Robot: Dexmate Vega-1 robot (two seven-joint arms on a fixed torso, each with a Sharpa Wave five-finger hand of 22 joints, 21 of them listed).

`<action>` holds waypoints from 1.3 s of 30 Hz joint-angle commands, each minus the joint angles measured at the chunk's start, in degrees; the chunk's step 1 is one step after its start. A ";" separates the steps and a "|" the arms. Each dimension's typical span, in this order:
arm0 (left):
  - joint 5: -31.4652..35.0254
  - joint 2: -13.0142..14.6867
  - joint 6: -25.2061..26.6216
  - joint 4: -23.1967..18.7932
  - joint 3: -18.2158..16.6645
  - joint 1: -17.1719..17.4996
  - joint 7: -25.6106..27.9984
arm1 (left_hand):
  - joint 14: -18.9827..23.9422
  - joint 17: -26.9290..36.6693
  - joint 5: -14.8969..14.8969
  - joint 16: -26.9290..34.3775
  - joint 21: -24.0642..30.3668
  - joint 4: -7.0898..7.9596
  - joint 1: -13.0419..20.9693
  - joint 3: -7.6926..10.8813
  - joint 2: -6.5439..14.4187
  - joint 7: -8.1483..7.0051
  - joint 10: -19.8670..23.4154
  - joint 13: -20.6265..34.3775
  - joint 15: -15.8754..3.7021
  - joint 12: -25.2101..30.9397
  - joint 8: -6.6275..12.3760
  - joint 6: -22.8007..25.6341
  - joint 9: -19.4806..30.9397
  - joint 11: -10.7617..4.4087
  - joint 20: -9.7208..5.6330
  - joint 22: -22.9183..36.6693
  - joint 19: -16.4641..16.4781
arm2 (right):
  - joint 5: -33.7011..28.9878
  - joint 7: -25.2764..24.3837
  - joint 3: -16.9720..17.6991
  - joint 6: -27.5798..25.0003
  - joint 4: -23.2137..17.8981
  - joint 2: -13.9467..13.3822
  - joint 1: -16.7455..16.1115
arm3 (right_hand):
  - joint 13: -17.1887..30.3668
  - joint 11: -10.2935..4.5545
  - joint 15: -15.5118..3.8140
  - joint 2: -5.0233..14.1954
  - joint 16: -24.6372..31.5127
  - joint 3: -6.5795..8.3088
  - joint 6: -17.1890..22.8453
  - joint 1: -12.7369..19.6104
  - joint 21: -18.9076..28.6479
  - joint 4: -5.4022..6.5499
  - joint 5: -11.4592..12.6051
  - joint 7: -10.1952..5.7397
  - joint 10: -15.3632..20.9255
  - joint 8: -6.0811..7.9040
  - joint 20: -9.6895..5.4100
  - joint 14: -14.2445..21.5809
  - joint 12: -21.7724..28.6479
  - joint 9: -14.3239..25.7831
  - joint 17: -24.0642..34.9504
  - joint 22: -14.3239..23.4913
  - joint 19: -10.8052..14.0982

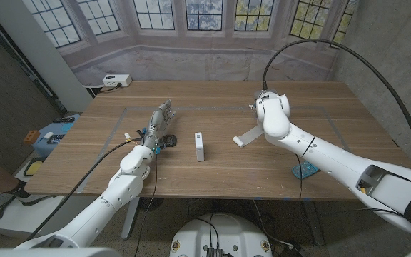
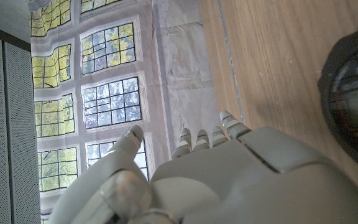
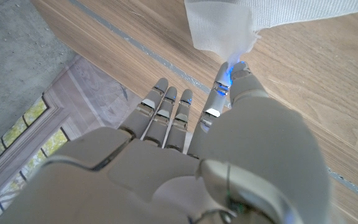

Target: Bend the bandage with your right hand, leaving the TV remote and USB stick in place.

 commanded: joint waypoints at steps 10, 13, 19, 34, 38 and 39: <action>1.01 0.16 0.78 -1.70 0.54 0.70 1.34 | 0.45 0.09 0.05 0.00 0.20 -0.35 0.68 0.25 -0.05 0.31 0.41 0.23 0.33 -0.13 -0.03 0.42 0.28 0.06 0.41 0.26 0.25 | 3.11 -1.29 1.14 0.81 -1.89 -1.28 -2.75 | 0.12 -0.25 -1.58 0.46 0.40 -0.14 -0.19 0.54 0.43 -0.06 -0.06 0.23 0.48 -0.41 -0.18 0.68 -0.12 0.12 0.10 0.17 0.80; 1.22 0.34 0.80 -2.28 0.50 1.01 1.68 | 0.45 0.09 0.05 0.00 0.20 -0.37 0.69 0.26 -0.05 0.30 0.39 0.23 0.33 -0.13 -0.03 0.43 0.28 0.05 0.44 0.26 0.25 | 3.69 -1.79 1.16 0.58 -2.07 -1.42 -3.23 | 0.12 -0.22 -1.57 0.49 0.42 -0.15 -0.25 0.54 0.45 -0.04 -0.06 0.26 0.50 -0.44 -0.16 0.74 -0.12 0.13 0.12 0.17 0.86; 1.58 0.66 0.94 -3.36 0.53 1.62 2.26 | 0.47 0.10 0.06 0.01 0.20 -0.35 0.68 0.26 -0.04 0.34 0.41 0.23 0.27 -0.13 0.01 0.54 0.29 0.10 0.46 0.26 0.25 | 4.66 -2.31 1.10 0.16 -2.79 -1.85 -3.88 | 0.13 -0.27 -1.58 0.45 0.43 -0.20 -0.28 0.53 0.47 -0.05 -0.08 0.24 0.57 -0.48 -0.15 0.82 -0.12 0.14 0.11 0.17 0.96; 1.74 0.87 0.76 -4.81 0.43 2.81 3.02 | 0.41 0.09 0.06 -0.02 0.19 -0.37 0.72 0.27 0.00 0.38 0.42 0.24 0.42 -0.13 0.01 0.60 0.29 0.10 0.41 0.26 0.23 | 6.66 -4.13 0.47 -0.66 -3.15 -1.70 -3.43 | 0.14 0.02 -1.57 0.59 0.52 -0.26 -0.36 0.55 0.52 -0.02 -0.10 0.27 0.75 -0.57 -0.06 1.07 -0.11 0.16 0.16 0.19 1.17; 1.64 0.93 0.64 -4.83 0.33 2.97 2.96 | 0.44 0.10 0.06 -0.01 0.20 -0.37 0.72 0.27 0.00 0.35 0.42 0.24 0.43 -0.13 0.00 0.59 0.29 0.10 0.43 0.26 0.24 | 7.07 -4.67 0.14 -0.89 -2.97 -1.41 -3.12 | 0.14 -0.03 -1.48 0.48 0.49 -0.28 -0.39 0.61 0.55 -0.10 -0.12 0.23 0.75 -0.59 -0.07 1.15 -0.13 0.17 0.12 0.19 1.28; 1.62 0.91 0.53 -4.74 0.32 2.99 2.90 | 0.45 0.09 0.06 0.00 0.20 -0.38 0.73 0.27 -0.01 0.38 0.40 0.24 0.44 -0.14 0.01 0.62 0.29 0.10 0.43 0.26 0.24 | 7.18 -4.86 0.05 -0.98 -2.90 -1.22 -3.02 | 0.14 0.15 -1.43 0.52 0.48 -0.26 -0.55 0.53 0.56 -0.04 -0.12 0.24 0.72 -0.66 -0.05 1.17 -0.14 0.17 0.12 0.19 1.34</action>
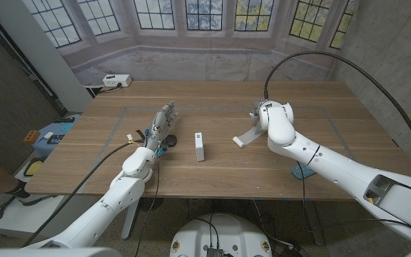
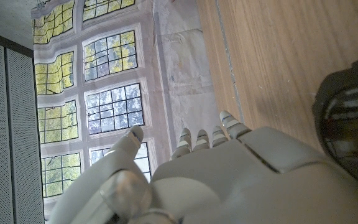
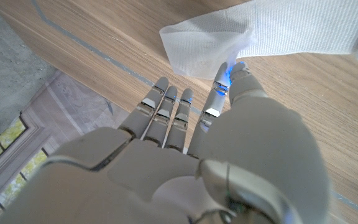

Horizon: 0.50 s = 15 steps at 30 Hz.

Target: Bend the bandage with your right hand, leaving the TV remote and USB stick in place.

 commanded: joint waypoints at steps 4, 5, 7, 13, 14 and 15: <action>-0.16 0.20 -0.46 -0.50 -0.24 0.80 0.02 | 0.12 0.10 0.06 0.00 0.20 -0.37 0.73 0.26 0.00 0.10 0.48 0.24 0.11 -0.11 0.01 0.33 0.29 0.15 0.43 0.26 0.24 | 1.64 -1.61 -1.30 -0.97 0.03 0.75 0.98 | 0.15 0.58 -1.22 0.27 0.12 -0.37 -1.12 -0.32 0.33 0.29 -0.17 0.11 0.14 -0.64 0.10 0.52 -0.20 0.22 0.13 0.20 0.71; -0.18 0.20 -0.53 -0.47 -0.25 0.81 -0.03 | 0.12 0.10 0.06 0.00 0.20 -0.38 0.73 0.26 0.00 0.10 0.47 0.24 0.11 -0.11 0.01 0.33 0.29 0.18 0.44 0.26 0.24 | 1.72 -1.57 -1.39 -1.07 0.01 0.78 1.05 | 0.16 0.67 -1.11 0.24 0.05 -0.38 -1.74 -0.48 0.31 0.34 -0.18 0.17 0.03 -0.89 0.15 0.53 -0.25 0.23 0.11 0.20 0.68; -0.20 0.22 -0.61 -0.49 -0.29 0.89 -0.05 | 0.14 0.09 0.06 0.00 0.20 -0.40 0.75 0.27 0.01 0.10 0.46 0.24 0.14 -0.11 0.01 0.34 0.29 0.16 0.43 0.26 0.23 | 2.03 -1.49 -1.46 -1.33 -0.05 0.87 1.17 | 0.17 1.00 -0.99 0.22 -0.02 -0.55 -2.43 -1.11 0.26 0.65 -0.25 0.35 -0.11 -1.18 0.28 0.49 -0.31 0.25 0.14 0.21 0.60; -0.20 0.32 -0.82 -0.69 -0.38 1.21 -0.04 | 0.11 0.07 0.06 -0.02 0.20 -0.45 0.83 0.30 0.06 0.10 0.39 0.24 0.14 -0.15 0.00 0.35 0.29 0.13 0.45 0.26 0.24 | 2.30 -1.24 -1.98 -1.98 -0.48 0.76 1.57 | 0.21 1.65 -0.21 0.03 -0.36 -1.19 -4.04 -3.22 0.24 1.54 -0.43 1.30 -0.52 -1.88 0.64 0.11 -0.44 0.32 0.18 0.22 0.65; -0.20 0.33 -0.85 -0.72 -0.38 1.25 -0.06 | 0.13 0.07 0.06 -0.01 0.19 -0.46 0.85 0.31 0.08 0.11 0.43 0.24 0.15 -0.13 0.00 0.36 0.29 0.14 0.46 0.26 0.23 | 2.33 -1.23 -2.03 -2.11 -0.60 0.72 1.59 | 0.22 1.56 -0.10 -0.03 -0.39 -1.26 -4.16 -3.45 0.22 1.62 -0.44 1.34 -0.57 -1.94 0.71 0.13 -0.45 0.33 0.17 0.22 0.63; -0.20 0.33 -0.87 -0.75 -0.38 1.29 -0.05 | 0.12 0.07 0.06 -0.02 0.20 -0.48 0.87 0.32 0.09 0.09 0.43 0.24 0.15 -0.13 -0.01 0.34 0.29 0.09 0.46 0.26 0.24 | 2.40 -1.23 -2.05 -2.18 -0.74 0.65 1.60 | 0.22 1.68 -0.05 0.01 -0.40 -1.27 -4.23 -3.57 0.22 1.68 -0.44 1.35 -0.66 -1.97 0.77 0.13 -0.48 0.33 0.18 0.23 0.62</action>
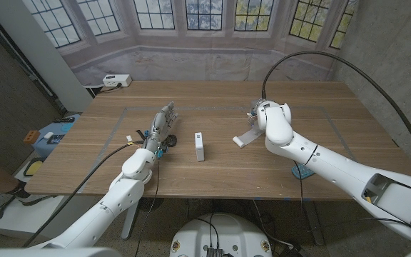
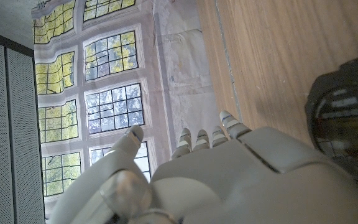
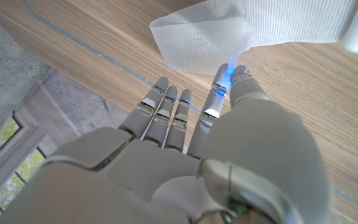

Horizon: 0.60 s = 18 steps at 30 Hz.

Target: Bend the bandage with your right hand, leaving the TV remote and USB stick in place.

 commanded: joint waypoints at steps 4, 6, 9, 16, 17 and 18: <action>-0.19 0.06 -0.74 -0.27 -0.16 0.61 -0.24 | 0.12 0.06 0.06 -0.02 0.20 -0.29 0.93 0.10 0.11 0.10 0.41 0.24 0.15 -0.14 -0.01 0.36 0.28 0.14 0.47 0.26 0.24 | 1.19 0.24 -1.03 -1.54 -1.03 -0.10 0.79 | 0.10 0.72 0.25 -0.04 -0.25 -0.46 -1.58 -1.96 0.17 0.98 -0.10 0.29 -0.25 -0.70 0.63 0.03 -0.05 0.35 0.23 0.24 0.23; -0.09 0.07 -0.81 -0.30 -0.14 0.65 -0.21 | 0.12 0.06 0.06 -0.02 0.20 -0.31 0.96 0.11 0.12 0.10 0.39 0.24 0.12 -0.15 -0.01 0.36 0.28 0.14 0.51 0.25 0.24 | 1.56 0.33 -1.01 -1.72 -1.20 -0.17 0.76 | 0.12 0.89 0.41 -0.04 -0.34 -0.84 -2.14 -2.97 0.14 1.42 -0.15 0.49 -0.37 -0.96 0.74 -0.18 -0.06 0.38 0.29 0.25 0.15; -0.07 0.06 -0.88 -0.39 -0.14 0.75 -0.18 | 0.10 0.05 0.05 -0.03 0.19 -0.34 1.00 0.11 0.12 0.13 0.45 0.24 0.14 -0.13 0.01 0.41 0.28 0.12 0.47 0.25 0.23 | 1.95 0.34 -1.17 -2.06 -1.30 -0.18 0.74 | 0.15 0.98 0.60 -0.11 -0.39 -1.32 -2.76 -4.18 0.10 1.92 -0.18 0.71 -0.54 -1.25 0.91 -0.27 -0.08 0.41 0.34 0.26 0.03; -0.06 0.13 -1.04 -0.66 -0.19 1.06 -0.13 | 0.11 0.05 0.05 -0.03 0.19 -0.40 1.08 0.13 0.15 0.13 0.48 0.24 0.14 -0.12 0.01 0.45 0.28 0.13 0.48 0.25 0.24 | 3.15 -0.08 -1.40 -2.87 -1.64 -0.32 0.64 | 0.19 1.64 1.33 -0.24 -0.64 -2.20 -4.90 -6.20 -0.02 2.53 -0.01 1.11 -1.82 -2.26 1.40 -0.86 -0.38 0.46 0.39 0.28 -0.37; -0.01 0.15 -1.06 -0.70 -0.19 1.11 -0.08 | 0.11 0.05 0.04 -0.02 0.19 -0.41 1.09 0.13 0.16 0.12 0.47 0.24 0.15 -0.12 0.02 0.47 0.28 0.13 0.49 0.25 0.23 | 3.34 -0.24 -1.42 -2.95 -1.75 -0.38 0.61 | 0.20 1.61 1.43 -0.17 -0.66 -2.29 -5.55 -6.45 -0.02 2.60 0.04 1.25 -2.16 -2.55 1.41 -0.95 -0.46 0.47 0.41 0.28 -0.42; 0.01 0.19 -1.08 -0.72 -0.19 1.14 -0.10 | 0.11 0.04 0.04 -0.03 0.19 -0.42 1.11 0.13 0.16 0.09 0.49 0.24 0.15 -0.12 0.01 0.46 0.28 0.14 0.49 0.25 0.24 | 3.46 -0.38 -1.50 -3.04 -1.84 -0.43 0.60 | 0.20 1.61 1.49 -0.12 -0.68 -2.34 -5.93 -6.59 -0.05 2.64 0.06 1.28 -2.24 -2.72 1.51 -1.01 -0.46 0.47 0.42 0.28 -0.50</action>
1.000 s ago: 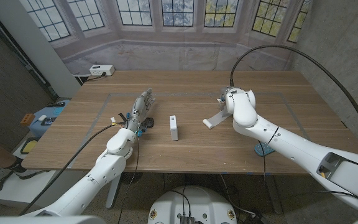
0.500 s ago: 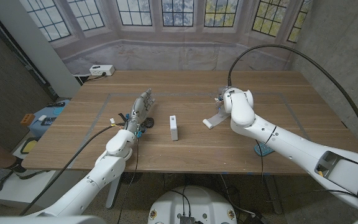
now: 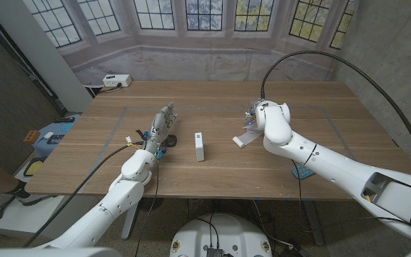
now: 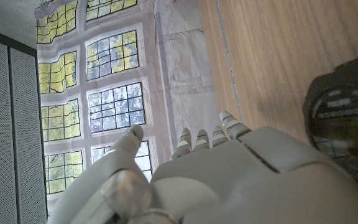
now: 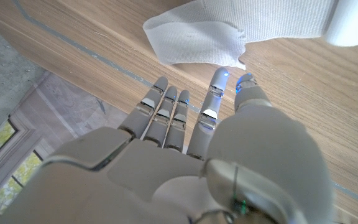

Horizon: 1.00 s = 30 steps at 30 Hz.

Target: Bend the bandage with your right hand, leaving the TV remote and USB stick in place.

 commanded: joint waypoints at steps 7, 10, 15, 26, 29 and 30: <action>0.19 0.47 -0.47 -0.90 -0.30 0.82 0.14 | 0.14 0.04 0.03 -0.01 0.19 -0.49 0.66 0.13 0.12 0.07 0.44 0.24 0.13 -0.14 0.03 0.53 0.28 0.13 0.49 0.25 0.24 | 2.91 -1.66 -0.63 -1.67 -1.24 -0.53 -0.09 | 0.25 0.30 0.85 0.57 -0.22 -0.56 -5.41 -2.54 -0.05 0.76 0.25 0.42 -1.22 -2.40 0.80 -0.28 -0.11 0.20 0.37 0.30 -0.23; 0.20 0.76 -0.38 -1.38 -0.50 1.16 0.36 | 0.14 0.04 0.03 -0.01 0.19 -0.52 0.70 0.13 0.12 0.10 0.45 0.24 0.13 -0.13 0.03 0.55 0.28 0.15 0.52 0.25 0.23 | 3.44 -2.22 -0.82 -1.89 -1.43 -0.59 -0.09 | 0.26 0.38 0.99 0.71 -0.26 -0.77 -7.69 -3.02 -0.05 0.76 0.31 0.47 -1.43 -3.45 0.88 -0.41 -0.03 0.15 0.36 0.30 -0.33; 0.17 1.37 -0.17 -2.31 -0.85 1.72 0.61 | 0.12 0.04 0.02 -0.02 0.19 -0.56 0.75 0.12 0.12 0.13 0.39 0.23 0.12 -0.16 0.05 0.63 0.28 0.11 0.50 0.25 0.23 | 4.35 -3.16 -1.18 -2.16 -1.60 -0.56 0.11 | 0.26 0.41 1.06 0.99 -0.34 -0.86 -9.87 -3.28 -0.02 0.67 0.38 0.48 -1.89 -4.39 0.90 -0.65 -0.06 0.11 0.35 0.30 -0.38; 0.19 1.86 -0.53 -3.05 -1.34 2.21 0.64 | 0.04 0.05 0.00 -0.03 0.18 -0.60 0.81 0.07 0.13 0.10 0.35 0.23 0.19 -0.18 0.03 0.64 0.29 0.05 0.52 0.25 0.22 | 6.41 -5.98 -1.94 -2.52 -1.92 -0.29 0.83 | 0.27 0.40 0.98 1.33 -0.42 -0.97 -12.43 -3.55 -0.01 0.45 0.42 0.00 -2.70 -5.26 0.99 -0.89 -0.12 0.07 0.31 0.30 -0.48; 0.17 1.67 -0.70 -2.81 -1.18 1.98 0.31 | 0.04 0.06 0.00 -0.03 0.18 -0.61 0.83 0.05 0.13 0.07 0.36 0.23 0.15 -0.17 0.02 0.63 0.29 0.07 0.48 0.25 0.22 | 6.73 -7.00 -1.91 -3.13 -2.45 -0.38 0.68 | 0.27 0.45 0.97 1.44 -0.42 -0.98 -12.99 -3.60 -0.01 0.42 0.42 0.13 -2.74 -5.43 0.99 -0.90 -0.08 0.06 0.31 0.30 -0.49; 0.18 1.62 -0.72 -2.74 -1.13 1.90 0.21 | 0.04 0.06 -0.01 -0.03 0.18 -0.62 0.83 0.04 0.12 0.10 0.36 0.23 0.12 -0.17 0.02 0.65 0.29 0.10 0.48 0.25 0.22 | 6.99 -7.38 -1.85 -3.12 -2.69 -0.51 0.59 | 0.27 0.55 0.95 1.46 -0.42 -0.98 -13.07 -3.61 -0.01 0.41 0.42 0.16 -2.77 -5.45 0.99 -0.91 -0.08 0.05 0.31 0.30 -0.50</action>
